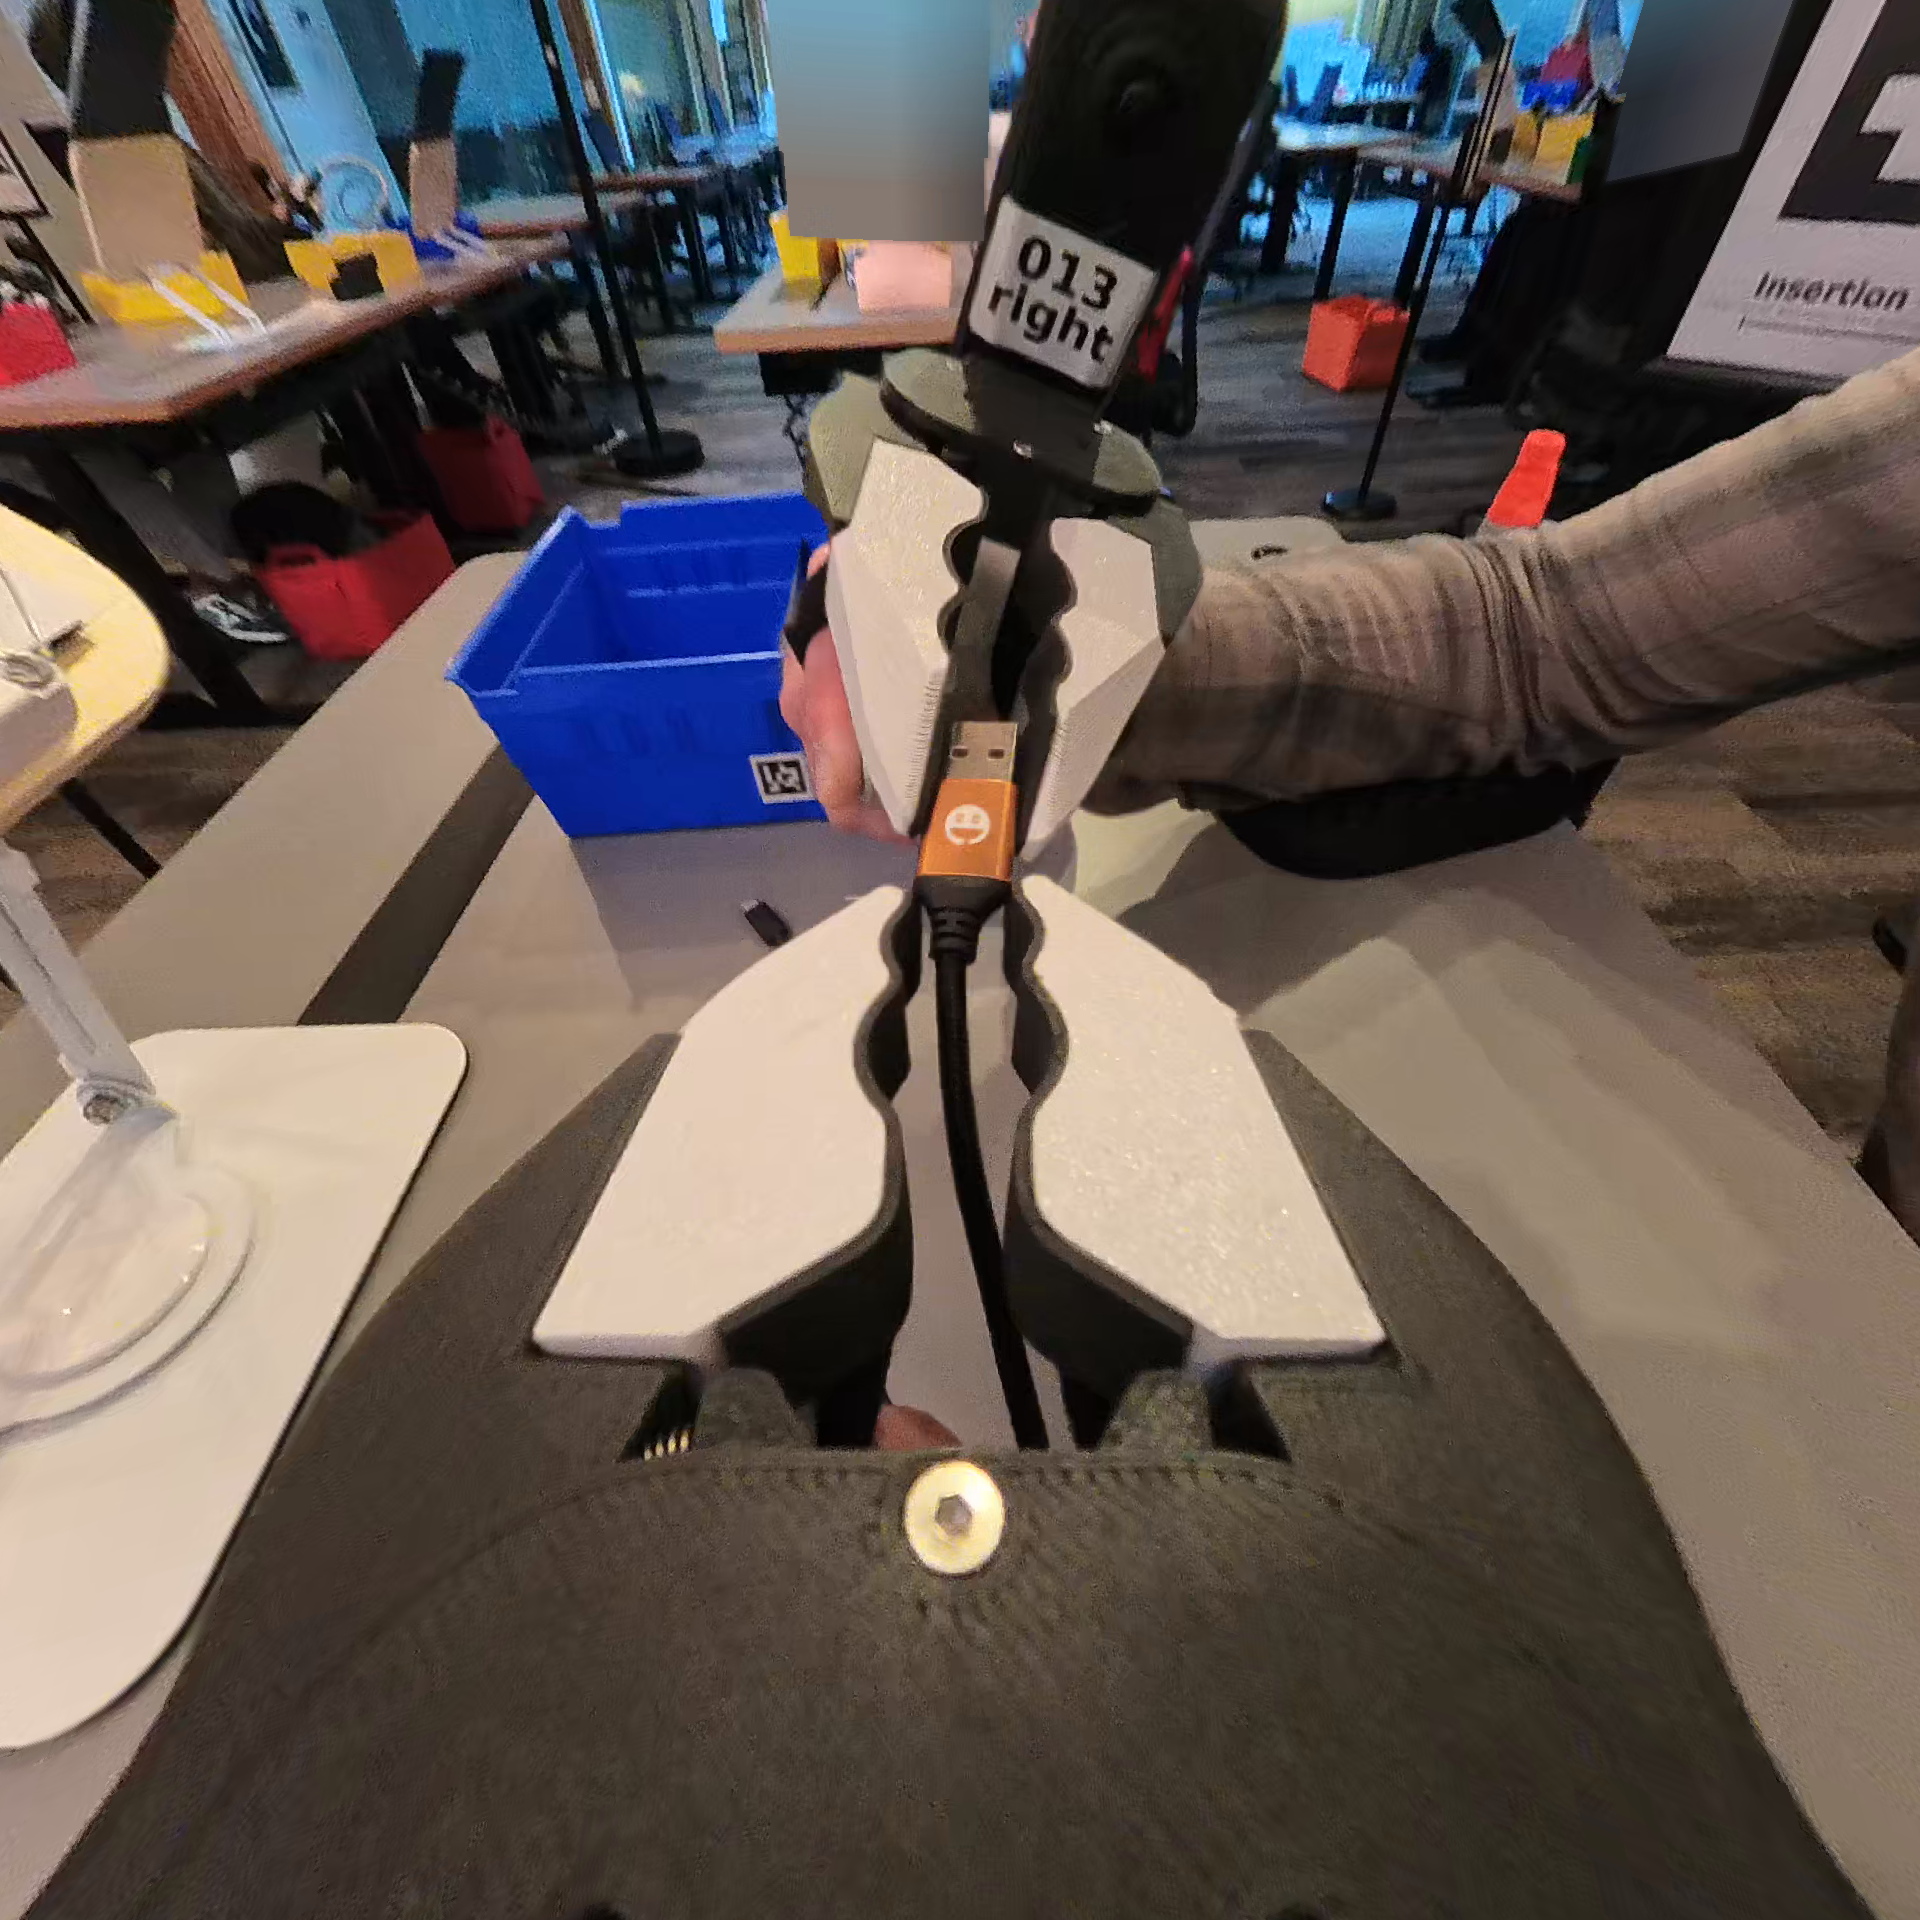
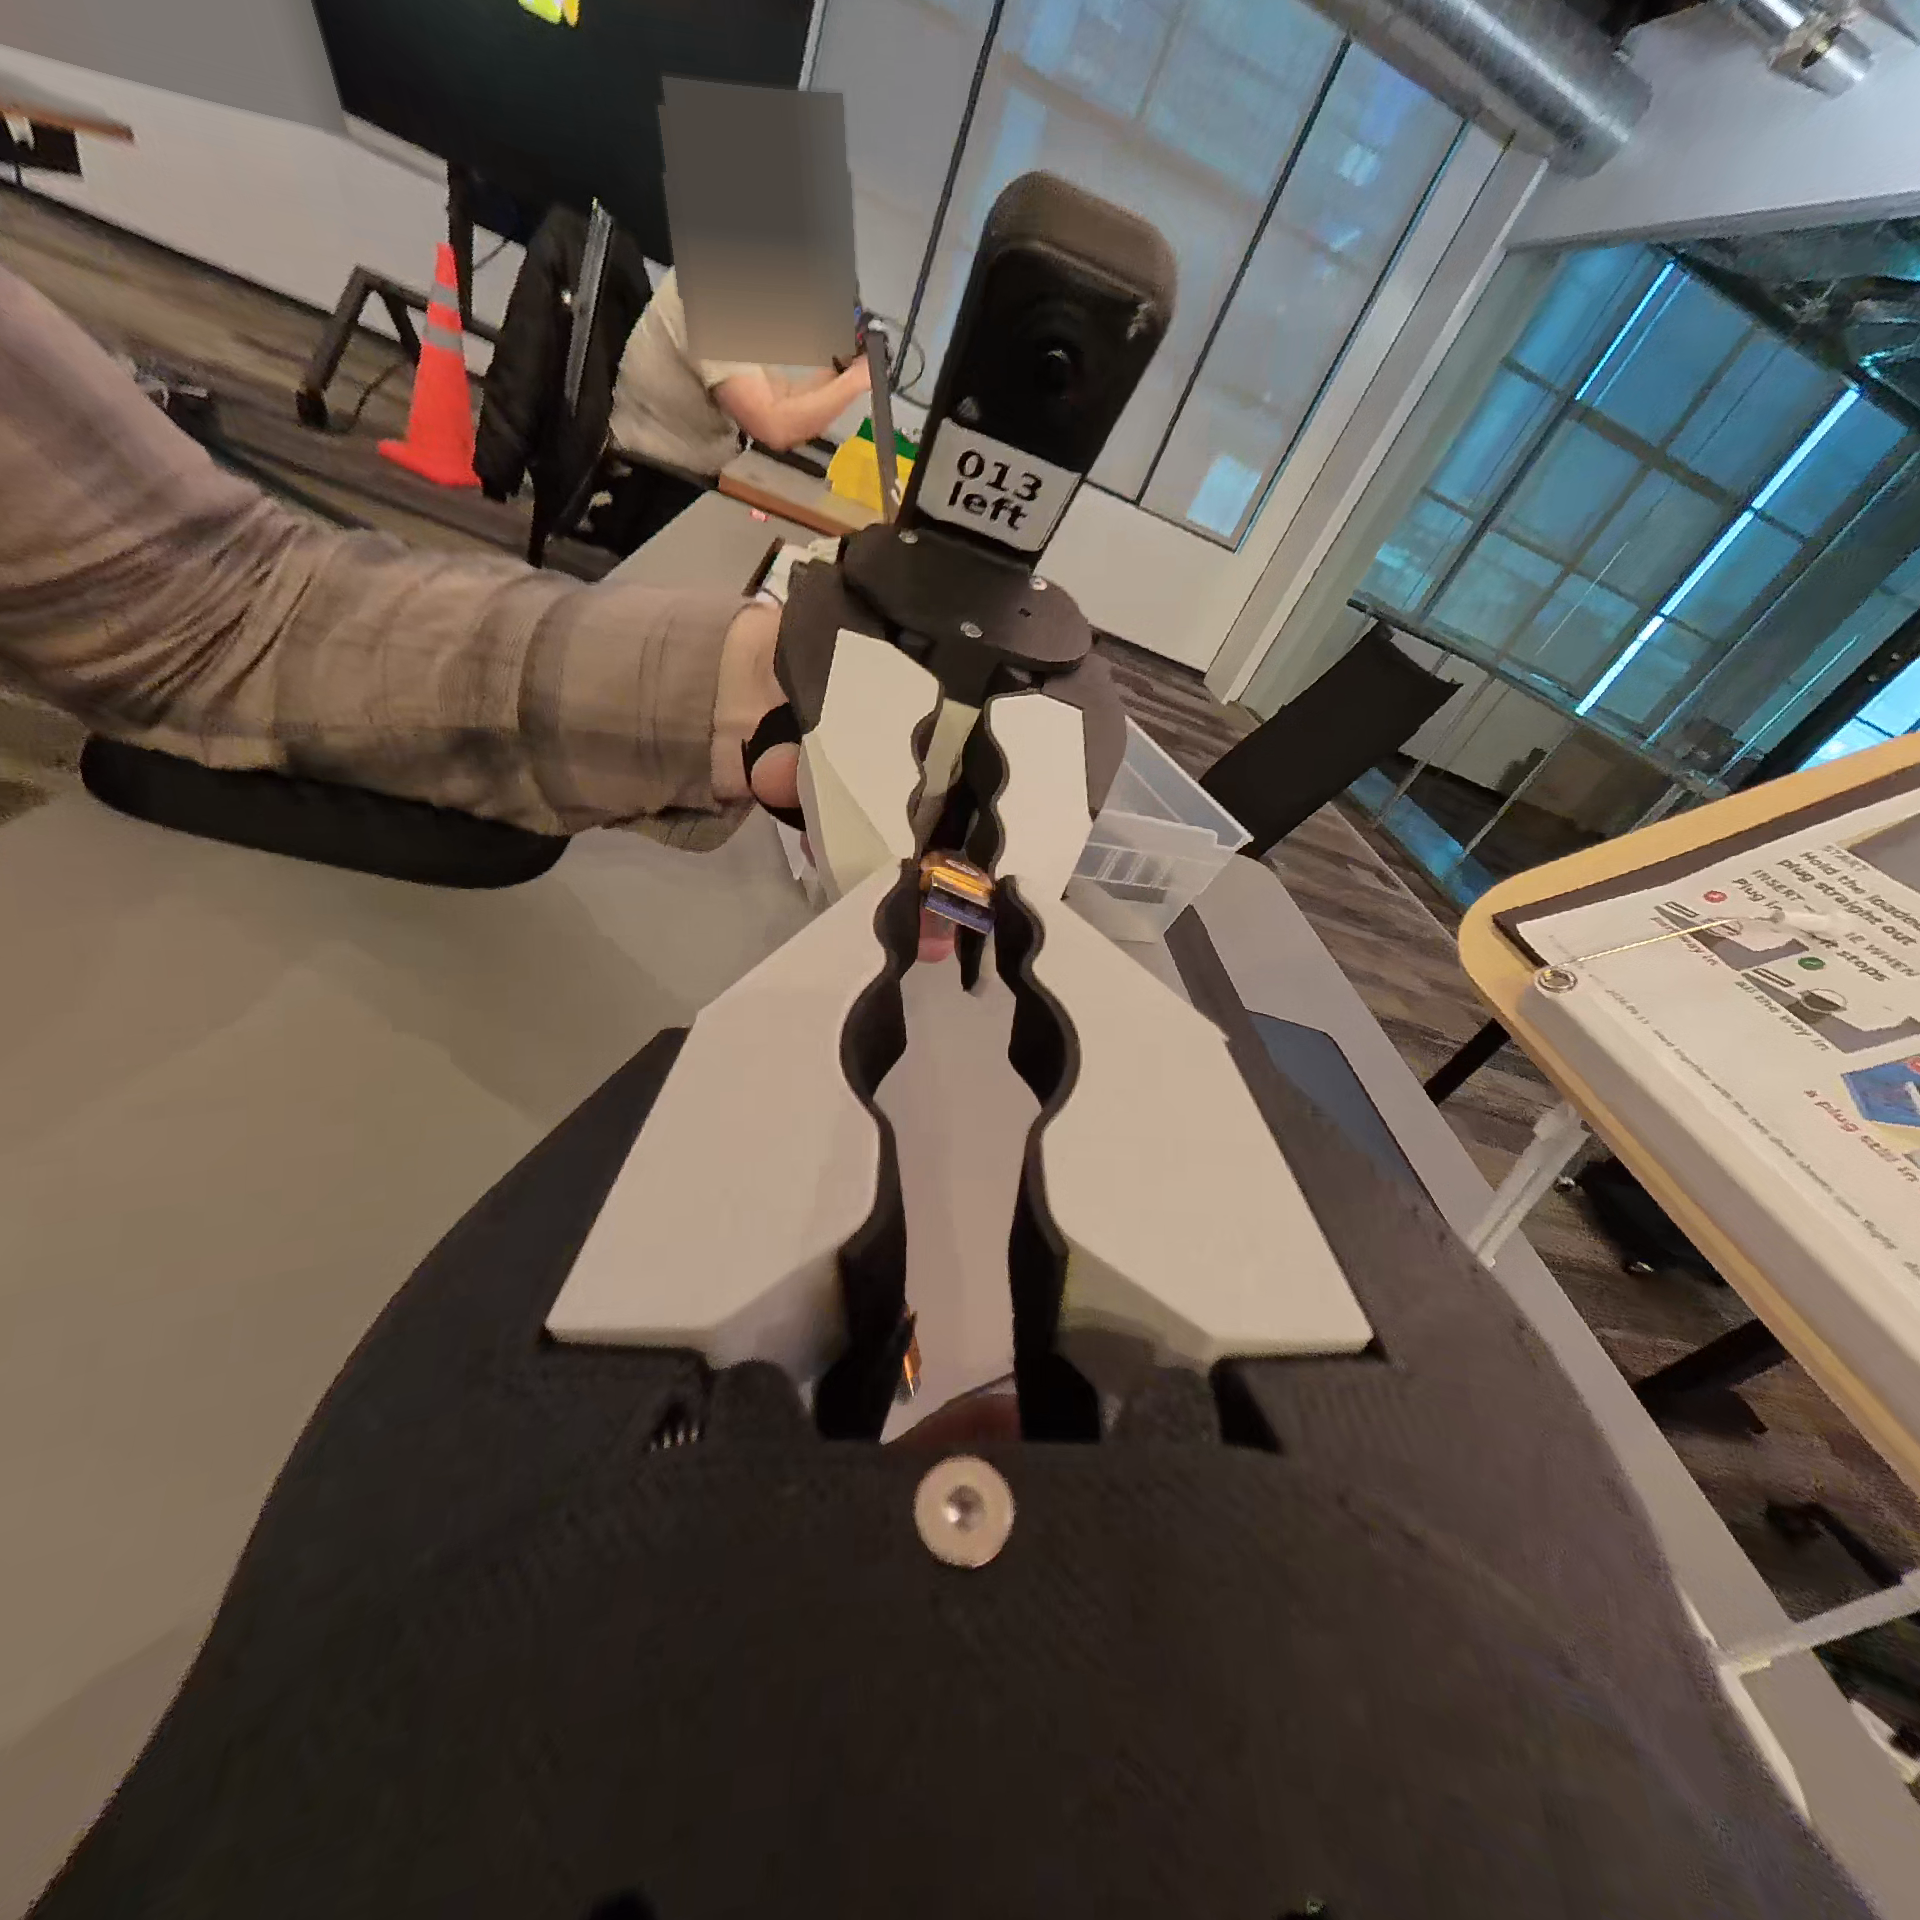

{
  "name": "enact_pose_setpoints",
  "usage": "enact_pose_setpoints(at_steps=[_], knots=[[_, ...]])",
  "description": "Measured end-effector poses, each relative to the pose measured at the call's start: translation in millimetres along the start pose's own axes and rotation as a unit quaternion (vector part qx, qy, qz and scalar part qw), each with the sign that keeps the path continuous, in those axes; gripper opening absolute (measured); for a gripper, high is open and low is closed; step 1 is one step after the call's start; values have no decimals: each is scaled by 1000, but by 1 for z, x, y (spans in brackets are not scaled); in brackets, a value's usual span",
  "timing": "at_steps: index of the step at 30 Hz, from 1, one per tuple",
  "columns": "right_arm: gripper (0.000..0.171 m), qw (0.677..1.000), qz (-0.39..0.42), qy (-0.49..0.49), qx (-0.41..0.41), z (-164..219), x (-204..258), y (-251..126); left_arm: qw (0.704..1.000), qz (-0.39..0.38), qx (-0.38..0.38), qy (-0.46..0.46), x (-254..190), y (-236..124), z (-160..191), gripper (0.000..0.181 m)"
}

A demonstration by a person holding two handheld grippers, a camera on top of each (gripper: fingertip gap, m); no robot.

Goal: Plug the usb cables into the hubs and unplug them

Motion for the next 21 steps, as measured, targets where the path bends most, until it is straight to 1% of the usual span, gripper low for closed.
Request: enact_pose_setpoints(at_steps=[2, 3, 6, 8, 10, 12, 15, 18, 21], knots=[[12, 1000, 6, 15, -23, -2, -3, -3, 999, 0, -41, -8, 1, 1, -2, 18], [12, 999, 10, 24, -36, -3, -5, -4, 997, 7, -75, -21, 1, 1, -4, 23], [12, 997, 25, 39, -68, -6, -9, -8, 984, 9, -164, -66, 4, 3, -9, 26], [11, 995, 34, 45, -88, -9, -10, -10, 976, 4, -200, -81, 4, 8, -8, 26], [11, 993, 42, 42, -97, -12, -11, -11, 965, 10, -235, -118, 5, 12, -6, 28], [11, 994, 46, 37, -96, -13, -11, -11, 957, 26, -252, -142, 6, 14, -4, 26], [11, 993, 45, 37, -98, -13, -11, -12, 953, 34, -260, -149, 5, 14, -4, 21], [10, 994, 39, 41, -96, -13, -11, -12, 956, 33, -253, -143, 4, 14, -4, 18], [11, 994, 31, 52, -87, -14, -12, -13, 967, 14, -226, -114, 4, 11, -7, 14]])
Point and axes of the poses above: each gripper's, where its closed fingertips meet, y out along the fingers, z out of its underside, x = y × z across the jaws, the point moved 8 cm from there along -y, back along the fingers, and after that the axes turned 7 degrees about -x, right-handed, at the moved point
